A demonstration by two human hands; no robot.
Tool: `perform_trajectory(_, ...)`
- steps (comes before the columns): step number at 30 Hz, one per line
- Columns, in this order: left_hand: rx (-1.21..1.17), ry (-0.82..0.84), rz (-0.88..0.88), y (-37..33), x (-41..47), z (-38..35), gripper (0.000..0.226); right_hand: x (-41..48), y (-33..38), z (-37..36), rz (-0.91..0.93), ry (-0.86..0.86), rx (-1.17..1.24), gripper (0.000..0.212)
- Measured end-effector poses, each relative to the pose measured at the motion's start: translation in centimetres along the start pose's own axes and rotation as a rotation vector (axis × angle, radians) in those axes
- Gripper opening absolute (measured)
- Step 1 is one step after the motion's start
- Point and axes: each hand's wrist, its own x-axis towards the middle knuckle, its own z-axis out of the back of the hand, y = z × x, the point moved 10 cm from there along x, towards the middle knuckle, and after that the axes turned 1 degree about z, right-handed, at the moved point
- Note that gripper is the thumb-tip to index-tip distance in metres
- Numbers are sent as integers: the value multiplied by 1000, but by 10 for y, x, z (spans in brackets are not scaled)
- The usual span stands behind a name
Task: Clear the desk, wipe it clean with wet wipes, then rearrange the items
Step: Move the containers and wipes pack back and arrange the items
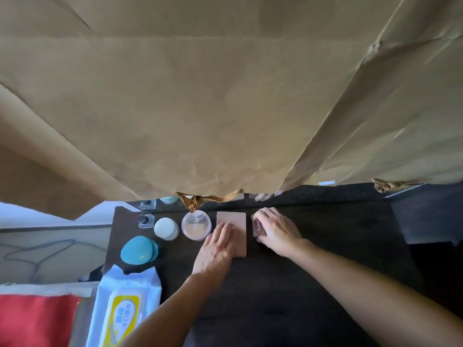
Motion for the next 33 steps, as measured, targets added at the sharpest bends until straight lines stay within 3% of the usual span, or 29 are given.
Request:
perform_trajectory(8, -29, -57, -22, -2, 0, 12, 66, -22, -7, -1, -42, 12, -15, 39)
perform_trajectory(14, 60, -111, -68, -48, 5, 44, 32, -88, -41, 32, -141, -132, 8, 36)
perform_trajectory(25, -14, -213, -324, -265, 1, 97, 26, -286, -153, 88, -290, -317, -12, 40)
perform_trajectory(29, -52, -270, -390, -354, -7, 106, 7, -367, -203, 109, -333, -419, -18, 39)
perform_trajectory(33, -105, -325, -431, -429, -9, 123, 18, -437, -247, 135, -397, -502, -23, 38)
